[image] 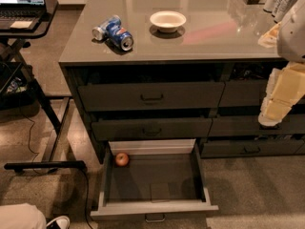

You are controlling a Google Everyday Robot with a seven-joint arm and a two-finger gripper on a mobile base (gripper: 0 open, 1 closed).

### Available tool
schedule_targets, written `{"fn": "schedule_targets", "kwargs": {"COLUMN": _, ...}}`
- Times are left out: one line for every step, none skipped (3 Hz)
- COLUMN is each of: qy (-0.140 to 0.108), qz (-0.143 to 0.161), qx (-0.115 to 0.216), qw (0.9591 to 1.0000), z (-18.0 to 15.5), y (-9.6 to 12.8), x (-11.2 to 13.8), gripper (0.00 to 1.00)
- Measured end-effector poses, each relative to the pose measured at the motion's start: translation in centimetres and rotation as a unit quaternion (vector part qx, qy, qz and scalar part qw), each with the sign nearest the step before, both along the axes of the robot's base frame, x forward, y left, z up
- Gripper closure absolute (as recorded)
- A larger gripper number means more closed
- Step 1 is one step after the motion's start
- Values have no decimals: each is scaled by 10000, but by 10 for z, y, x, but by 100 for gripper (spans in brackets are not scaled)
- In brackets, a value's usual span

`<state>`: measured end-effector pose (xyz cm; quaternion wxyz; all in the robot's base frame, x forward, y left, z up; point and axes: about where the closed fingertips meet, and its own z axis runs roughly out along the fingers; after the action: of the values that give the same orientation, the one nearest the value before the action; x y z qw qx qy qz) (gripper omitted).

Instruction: Pick apple from bottom drawer and place on counter

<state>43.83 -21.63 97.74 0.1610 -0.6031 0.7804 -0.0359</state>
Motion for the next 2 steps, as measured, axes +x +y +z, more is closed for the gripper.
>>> {"fn": "schedule_targets", "kwargs": {"qy": 0, "qz": 0, "qx": 1, "qw": 10000, "z": 0, "y": 0, "x": 0, "gripper": 0}}
{"fn": "schedule_targets", "kwargs": {"qy": -37, "qz": 39, "qx": 78, "qw": 10000, "z": -8, "y": 12, "x": 7, "gripper": 0}}
